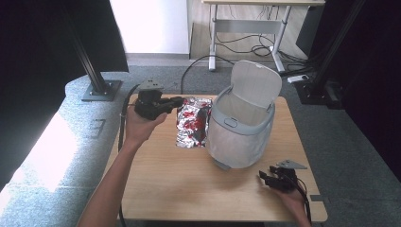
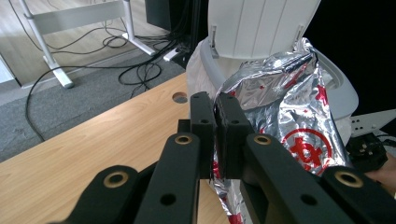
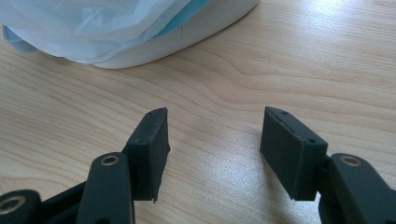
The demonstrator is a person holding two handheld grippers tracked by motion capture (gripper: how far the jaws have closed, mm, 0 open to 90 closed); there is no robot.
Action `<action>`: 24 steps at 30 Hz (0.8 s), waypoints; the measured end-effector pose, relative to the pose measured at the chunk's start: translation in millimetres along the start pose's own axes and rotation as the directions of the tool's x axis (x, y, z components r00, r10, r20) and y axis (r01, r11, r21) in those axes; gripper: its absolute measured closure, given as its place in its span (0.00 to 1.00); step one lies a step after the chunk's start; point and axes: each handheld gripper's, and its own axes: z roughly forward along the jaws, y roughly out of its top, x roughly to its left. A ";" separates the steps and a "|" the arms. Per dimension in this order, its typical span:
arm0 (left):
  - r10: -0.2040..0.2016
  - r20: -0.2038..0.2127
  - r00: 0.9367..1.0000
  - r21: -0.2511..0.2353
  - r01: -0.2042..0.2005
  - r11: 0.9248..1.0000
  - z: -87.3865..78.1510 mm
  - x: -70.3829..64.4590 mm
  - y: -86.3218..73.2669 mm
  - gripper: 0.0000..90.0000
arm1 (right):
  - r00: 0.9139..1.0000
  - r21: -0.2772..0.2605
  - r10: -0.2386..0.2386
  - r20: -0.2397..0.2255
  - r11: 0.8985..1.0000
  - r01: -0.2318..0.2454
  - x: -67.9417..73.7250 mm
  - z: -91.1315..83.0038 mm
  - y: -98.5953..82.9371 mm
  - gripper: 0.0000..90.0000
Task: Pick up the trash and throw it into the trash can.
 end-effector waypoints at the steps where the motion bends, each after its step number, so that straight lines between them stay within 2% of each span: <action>1: 0.000 0.003 1.000 -0.002 0.000 1.000 0.9 0.3 2.6 0.96 | 1.000 -0.001 0.001 -0.002 1.000 -0.001 -0.2 0.0 0.0 0.45; 11: 0.012 0.006 1.000 -0.011 -0.012 1.000 5.5 -1.6 16.6 0.97 | 1.000 -0.001 0.003 -0.002 1.000 -0.003 -0.2 -0.1 -0.1 0.45; 24: 0.022 0.020 1.000 0.002 -0.022 1.000 17.4 0.5 23.8 0.97 | 1.000 0.000 -0.006 0.015 1.000 0.006 1.6 -0.3 -0.6 0.45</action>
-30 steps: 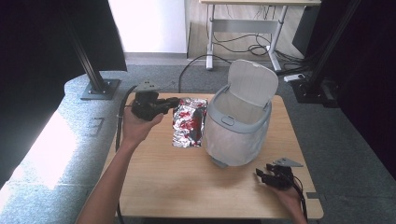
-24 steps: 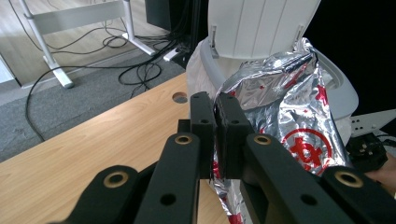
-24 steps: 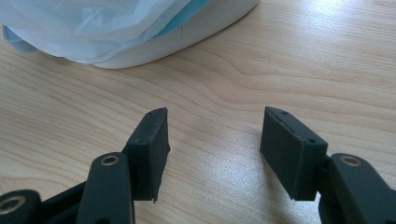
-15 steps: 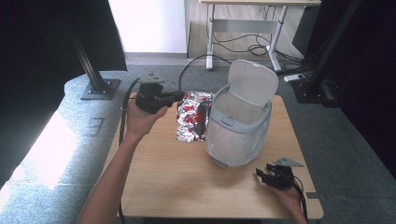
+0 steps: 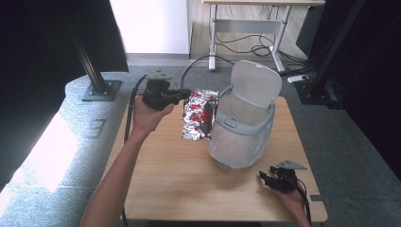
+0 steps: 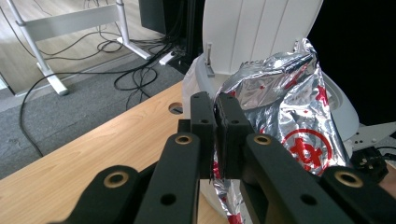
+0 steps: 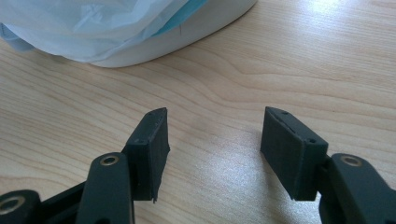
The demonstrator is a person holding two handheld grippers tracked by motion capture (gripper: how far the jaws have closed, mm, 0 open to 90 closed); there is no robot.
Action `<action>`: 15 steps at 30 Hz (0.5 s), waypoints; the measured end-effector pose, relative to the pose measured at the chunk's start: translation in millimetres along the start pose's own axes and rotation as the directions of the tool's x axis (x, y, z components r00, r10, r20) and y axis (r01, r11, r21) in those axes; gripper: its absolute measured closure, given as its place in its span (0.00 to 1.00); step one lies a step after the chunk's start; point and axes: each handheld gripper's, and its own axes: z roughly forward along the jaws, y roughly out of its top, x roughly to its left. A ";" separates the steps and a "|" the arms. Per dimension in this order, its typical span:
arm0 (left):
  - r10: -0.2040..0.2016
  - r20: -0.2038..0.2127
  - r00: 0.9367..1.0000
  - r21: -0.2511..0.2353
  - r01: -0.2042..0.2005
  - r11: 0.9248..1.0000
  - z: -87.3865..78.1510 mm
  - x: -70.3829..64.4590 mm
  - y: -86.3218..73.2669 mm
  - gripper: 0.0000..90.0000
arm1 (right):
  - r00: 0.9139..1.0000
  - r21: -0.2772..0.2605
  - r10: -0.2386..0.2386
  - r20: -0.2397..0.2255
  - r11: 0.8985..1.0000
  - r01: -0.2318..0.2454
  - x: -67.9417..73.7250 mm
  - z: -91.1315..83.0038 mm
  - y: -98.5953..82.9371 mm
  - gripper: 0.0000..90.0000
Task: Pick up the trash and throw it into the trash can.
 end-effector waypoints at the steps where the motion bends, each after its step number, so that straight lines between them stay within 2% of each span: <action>1: 0.002 0.002 1.000 0.000 -0.002 1.000 1.7 0.5 1.7 0.97 | 1.000 -0.001 0.000 0.002 1.000 0.000 0.0 -0.1 -0.1 0.45; 9: 0.000 0.011 1.000 -0.008 0.000 1.000 8.6 4.1 11.0 0.97 | 1.000 -0.004 0.023 -0.002 1.000 -0.023 -1.6 -2.0 -1.5 0.45; 15: 0.010 0.020 1.000 -0.004 -0.010 1.000 15.9 3.4 16.6 0.97 | 1.000 -0.003 0.019 0.003 1.000 -0.019 -1.1 -2.1 -1.6 0.45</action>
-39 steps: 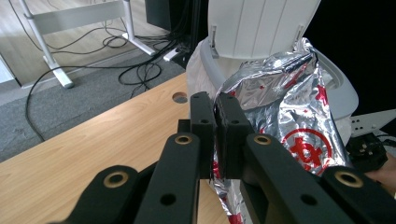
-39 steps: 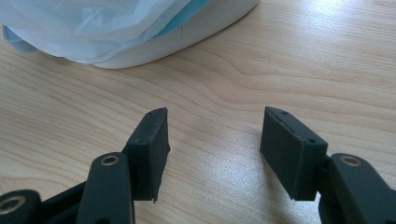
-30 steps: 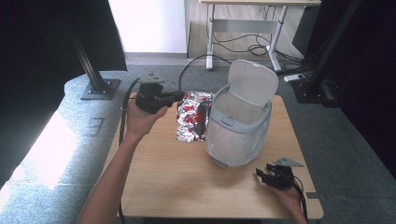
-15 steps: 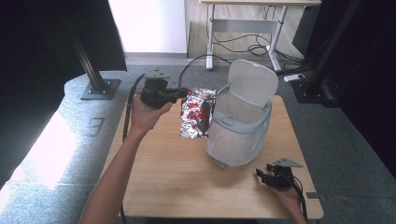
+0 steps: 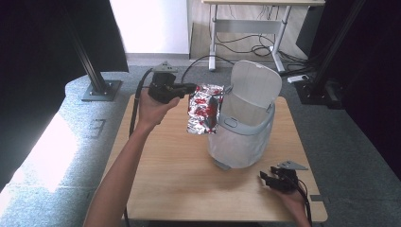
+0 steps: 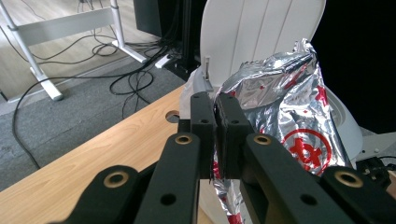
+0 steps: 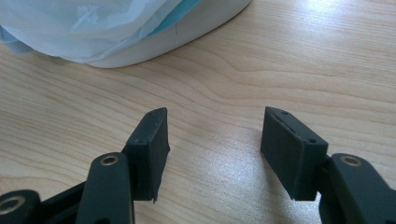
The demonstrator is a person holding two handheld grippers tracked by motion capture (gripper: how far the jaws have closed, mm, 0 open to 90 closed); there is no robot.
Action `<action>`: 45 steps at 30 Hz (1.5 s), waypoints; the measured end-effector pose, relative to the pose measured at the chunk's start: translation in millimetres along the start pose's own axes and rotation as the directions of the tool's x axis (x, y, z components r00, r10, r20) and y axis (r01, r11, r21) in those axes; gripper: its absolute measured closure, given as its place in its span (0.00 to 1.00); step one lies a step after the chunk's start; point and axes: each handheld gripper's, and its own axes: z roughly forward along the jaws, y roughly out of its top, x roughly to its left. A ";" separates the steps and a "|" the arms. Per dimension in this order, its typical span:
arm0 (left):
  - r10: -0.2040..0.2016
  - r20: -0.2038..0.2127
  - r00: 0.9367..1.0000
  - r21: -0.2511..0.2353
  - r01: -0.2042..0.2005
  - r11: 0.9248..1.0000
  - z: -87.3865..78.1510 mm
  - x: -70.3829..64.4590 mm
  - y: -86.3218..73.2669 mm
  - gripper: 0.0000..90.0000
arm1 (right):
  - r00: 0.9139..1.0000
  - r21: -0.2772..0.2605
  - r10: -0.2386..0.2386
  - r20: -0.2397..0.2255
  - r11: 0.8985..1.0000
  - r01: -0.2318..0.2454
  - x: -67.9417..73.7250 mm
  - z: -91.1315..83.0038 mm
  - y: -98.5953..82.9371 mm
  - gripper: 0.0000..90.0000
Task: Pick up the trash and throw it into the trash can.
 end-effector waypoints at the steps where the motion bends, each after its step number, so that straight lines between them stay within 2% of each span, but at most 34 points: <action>1: 0.001 0.001 1.000 0.001 -0.001 1.000 1.2 -0.2 0.9 0.97 | 1.000 0.000 0.000 0.000 1.000 0.000 0.0 0.0 0.0 0.45; 13: 0.010 0.013 1.000 -0.004 -0.010 1.000 11.9 0.3 13.2 0.97 | 1.000 -0.003 0.011 -0.004 1.000 -0.011 -1.1 -0.4 -0.2 0.45; 24: 0.024 0.027 0.999 0.011 -0.025 1.000 28.2 -3.5 23.5 0.97 | 1.000 -0.002 0.010 -0.003 1.000 -0.010 -0.8 -0.3 -0.2 0.45; 37: 0.036 0.032 0.999 0.008 -0.036 0.999 35.6 -6.1 37.6 0.97 | 1.000 -0.004 0.013 -0.005 1.000 -0.013 -1.2 -0.3 -0.2 0.45; 45: 0.038 0.033 0.999 0.014 -0.039 0.999 40.4 -7.1 40.0 0.97 | 1.000 -0.003 0.013 -0.004 1.000 -0.013 -1.0 -0.3 -0.2 0.45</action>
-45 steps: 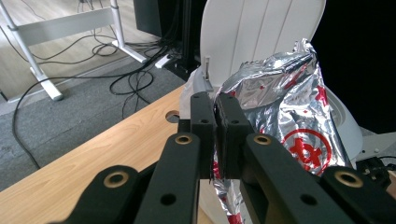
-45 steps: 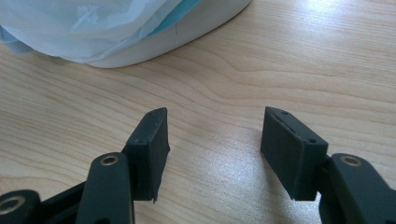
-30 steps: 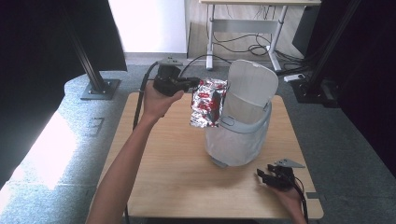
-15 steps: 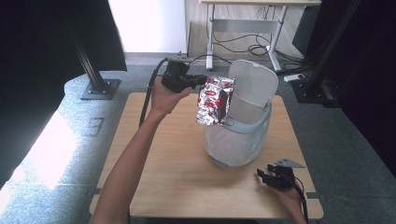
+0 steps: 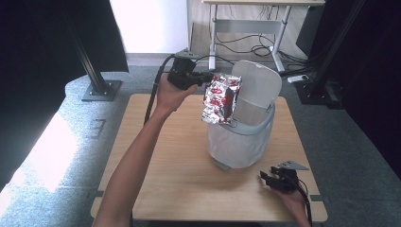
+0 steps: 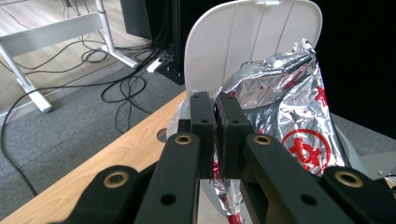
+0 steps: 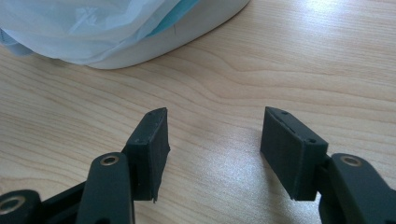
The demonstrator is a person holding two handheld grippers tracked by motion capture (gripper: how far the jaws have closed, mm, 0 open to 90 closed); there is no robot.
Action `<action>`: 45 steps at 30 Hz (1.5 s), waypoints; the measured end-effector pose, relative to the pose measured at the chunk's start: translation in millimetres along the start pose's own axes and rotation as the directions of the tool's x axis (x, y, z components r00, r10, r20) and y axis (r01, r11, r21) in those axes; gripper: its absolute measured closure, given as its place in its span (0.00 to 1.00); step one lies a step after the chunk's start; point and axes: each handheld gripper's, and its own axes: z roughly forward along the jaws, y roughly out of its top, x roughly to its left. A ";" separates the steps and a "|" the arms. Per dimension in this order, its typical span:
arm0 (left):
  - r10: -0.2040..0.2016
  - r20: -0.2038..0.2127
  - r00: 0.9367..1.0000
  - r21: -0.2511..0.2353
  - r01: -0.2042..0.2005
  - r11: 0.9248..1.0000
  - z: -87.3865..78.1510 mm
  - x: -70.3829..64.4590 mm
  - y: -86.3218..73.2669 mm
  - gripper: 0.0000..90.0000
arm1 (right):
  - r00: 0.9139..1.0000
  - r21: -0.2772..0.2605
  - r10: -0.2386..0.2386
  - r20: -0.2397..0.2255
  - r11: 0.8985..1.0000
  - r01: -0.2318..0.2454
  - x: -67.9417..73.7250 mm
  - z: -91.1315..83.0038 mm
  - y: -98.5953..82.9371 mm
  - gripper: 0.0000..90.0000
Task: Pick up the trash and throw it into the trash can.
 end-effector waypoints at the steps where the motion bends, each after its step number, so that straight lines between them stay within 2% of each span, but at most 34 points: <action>1: 0.000 0.000 1.000 0.000 0.000 1.000 0.0 0.0 0.0 0.97 | 1.000 0.000 0.000 0.000 1.000 0.000 0.0 0.0 0.0 0.45; 14: -0.008 0.008 1.000 0.003 0.008 1.000 7.6 3.5 0.8 0.96 | 1.000 0.000 0.002 0.000 1.000 -0.002 -0.3 0.1 0.1 0.45; 25: -0.031 0.012 0.999 0.000 0.031 1.000 19.3 13.1 6.2 0.96 | 1.000 -0.002 0.007 0.005 1.000 -0.007 -1.2 0.6 0.6 0.45; 45: -0.030 0.029 0.999 0.003 0.030 1.000 46.3 7.4 15.1 0.96 | 1.000 -0.003 0.010 0.003 1.000 -0.010 -1.6 0.6 0.6 0.45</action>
